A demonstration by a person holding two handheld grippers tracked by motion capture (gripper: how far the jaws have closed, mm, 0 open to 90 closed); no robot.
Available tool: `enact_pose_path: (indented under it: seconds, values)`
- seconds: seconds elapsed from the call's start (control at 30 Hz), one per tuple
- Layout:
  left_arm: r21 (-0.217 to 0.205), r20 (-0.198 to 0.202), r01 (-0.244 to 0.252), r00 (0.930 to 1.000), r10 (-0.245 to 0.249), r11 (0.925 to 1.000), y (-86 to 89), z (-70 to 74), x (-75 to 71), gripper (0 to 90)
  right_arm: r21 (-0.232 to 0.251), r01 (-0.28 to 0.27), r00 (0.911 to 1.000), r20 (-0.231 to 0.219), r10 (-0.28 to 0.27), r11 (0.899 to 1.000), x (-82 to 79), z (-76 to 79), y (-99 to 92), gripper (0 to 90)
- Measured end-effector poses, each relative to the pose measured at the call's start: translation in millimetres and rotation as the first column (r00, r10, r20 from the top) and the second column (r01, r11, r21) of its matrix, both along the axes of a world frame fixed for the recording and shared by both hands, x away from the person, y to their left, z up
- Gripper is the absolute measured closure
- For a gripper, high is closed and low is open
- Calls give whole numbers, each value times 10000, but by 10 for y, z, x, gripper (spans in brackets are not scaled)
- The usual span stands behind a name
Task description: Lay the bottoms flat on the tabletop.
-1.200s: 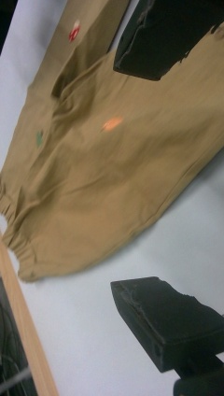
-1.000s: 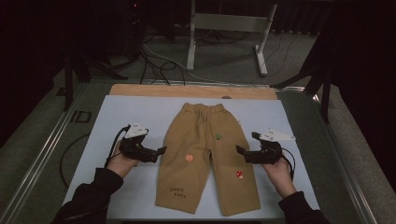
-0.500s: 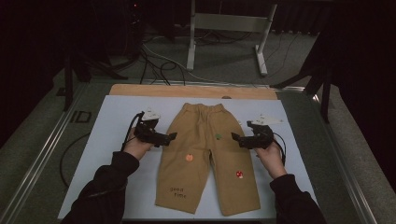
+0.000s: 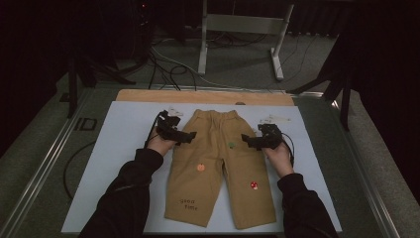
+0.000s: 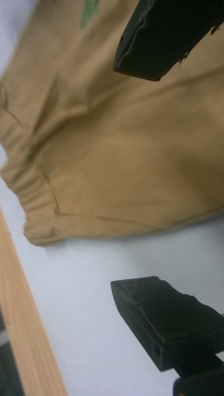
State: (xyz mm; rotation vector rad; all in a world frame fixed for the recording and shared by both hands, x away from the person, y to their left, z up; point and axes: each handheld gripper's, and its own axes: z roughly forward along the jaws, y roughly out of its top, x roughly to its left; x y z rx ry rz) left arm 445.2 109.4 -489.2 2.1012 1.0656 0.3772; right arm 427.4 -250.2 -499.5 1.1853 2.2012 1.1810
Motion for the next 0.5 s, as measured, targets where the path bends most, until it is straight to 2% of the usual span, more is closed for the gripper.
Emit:
enact_pose_path:
  seconds: [0.1,0.13,0.2,0.27,0.33,0.37,0.47,0.5]
  values:
    - [84,-278,-205,9994,207,9998,-32,-58,88,13,-283,338,9991,-258,-345,9990,103,-42,3,108]
    - [151,-352,-243,9991,248,9996,-38,-74,117,16,-230,338,9990,-272,-344,9992,127,-55,1,108]
    - [457,-382,-379,9985,396,9982,-47,-106,171,38,-163,304,9984,-480,-311,9994,195,-77,-5,120]
    - [595,-324,-497,9981,517,9970,-40,-137,220,81,-155,341,9977,-574,-349,9993,250,-91,8,149]
    - [478,-487,-689,9963,712,9965,-28,-176,278,163,-143,365,9973,-633,-373,9992,304,-98,10,215]
    - [386,-546,-688,9960,709,9969,-21,-197,300,170,-52,454,9965,-706,-457,9990,336,-109,18,243]
    - [492,-615,-718,9953,748,9962,-6,-264,344,254,-96,488,9938,-1000,-495,9988,423,-140,22,321]
    - [468,-614,-766,9950,794,9960,-1,-285,354,286,-61,667,9920,-1066,-670,9978,446,-154,33,379]
